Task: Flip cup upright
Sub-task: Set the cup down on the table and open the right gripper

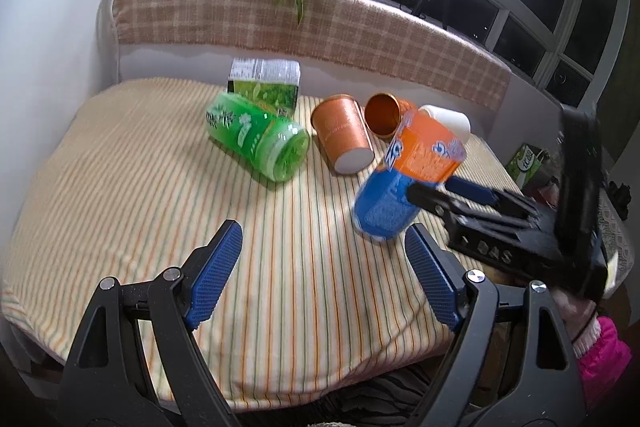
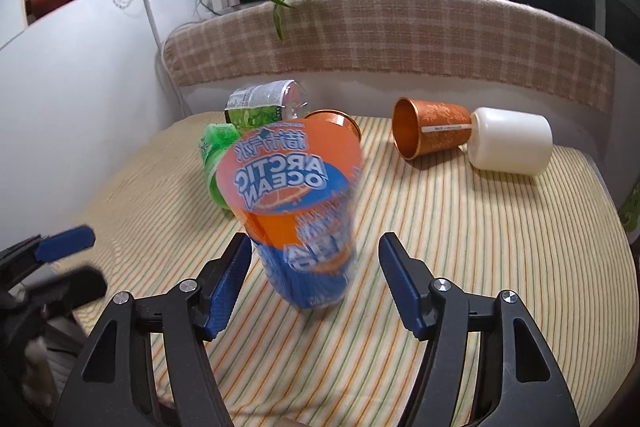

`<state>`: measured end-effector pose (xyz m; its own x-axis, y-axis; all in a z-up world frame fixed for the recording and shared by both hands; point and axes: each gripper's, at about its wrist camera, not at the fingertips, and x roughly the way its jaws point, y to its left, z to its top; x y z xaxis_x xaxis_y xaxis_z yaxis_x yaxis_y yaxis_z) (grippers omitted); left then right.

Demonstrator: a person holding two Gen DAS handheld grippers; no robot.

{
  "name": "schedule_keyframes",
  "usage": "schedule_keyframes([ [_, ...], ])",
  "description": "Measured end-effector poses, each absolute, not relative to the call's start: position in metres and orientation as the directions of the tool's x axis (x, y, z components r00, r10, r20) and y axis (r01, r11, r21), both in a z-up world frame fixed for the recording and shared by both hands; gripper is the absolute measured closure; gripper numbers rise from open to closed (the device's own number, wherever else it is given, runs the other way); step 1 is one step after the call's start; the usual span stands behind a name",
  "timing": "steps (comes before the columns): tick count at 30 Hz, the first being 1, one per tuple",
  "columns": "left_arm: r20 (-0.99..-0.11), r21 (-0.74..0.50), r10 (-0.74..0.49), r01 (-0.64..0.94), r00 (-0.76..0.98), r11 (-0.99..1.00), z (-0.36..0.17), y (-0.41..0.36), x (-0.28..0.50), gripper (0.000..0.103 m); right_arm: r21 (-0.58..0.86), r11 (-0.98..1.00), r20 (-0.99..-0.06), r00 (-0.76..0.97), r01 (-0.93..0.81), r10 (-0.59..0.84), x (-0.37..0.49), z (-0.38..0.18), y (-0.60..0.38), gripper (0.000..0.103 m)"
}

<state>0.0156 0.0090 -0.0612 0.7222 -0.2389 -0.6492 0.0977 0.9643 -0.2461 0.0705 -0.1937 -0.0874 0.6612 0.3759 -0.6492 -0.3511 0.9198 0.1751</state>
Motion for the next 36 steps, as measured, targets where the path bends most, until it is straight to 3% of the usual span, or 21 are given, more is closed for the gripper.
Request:
schedule_keyframes([
  [13, -0.547, -0.119, -0.152, 0.103, 0.823, 0.988, -0.037, 0.001, 0.031, 0.017, 0.237, 0.94, -0.593, 0.73, -0.245, 0.34, 0.041, -0.072, -0.23, 0.037],
  [22, -0.446, -0.042, -0.106, 0.098, 0.889, 0.994, -0.018, -0.012, 0.025, 0.017, 0.186, 0.969, -0.498, 0.835, -0.161, 0.234, 0.017, -0.048, -0.243, 0.027],
  [24, -0.427, -0.043, -0.101, 0.092, 0.899, 0.995, -0.015, -0.011, 0.022, 0.014, 0.172, 0.975, -0.474, 0.856, -0.139, 0.205, 0.012, -0.042, -0.245, 0.026],
  [26, -0.401, -0.043, -0.092, 0.081, 0.912, 0.996, -0.013, -0.011, 0.018, 0.002, 0.166, 0.979, -0.45, 0.874, -0.121, 0.184, 0.009, -0.038, -0.246, 0.019],
  [36, -0.345, -0.051, -0.053, 0.037, 0.937, 0.998, -0.005, -0.004, 0.005, 0.0, 0.131, 0.989, -0.389, 0.915, -0.061, 0.108, -0.001, -0.03, -0.249, 0.016],
])
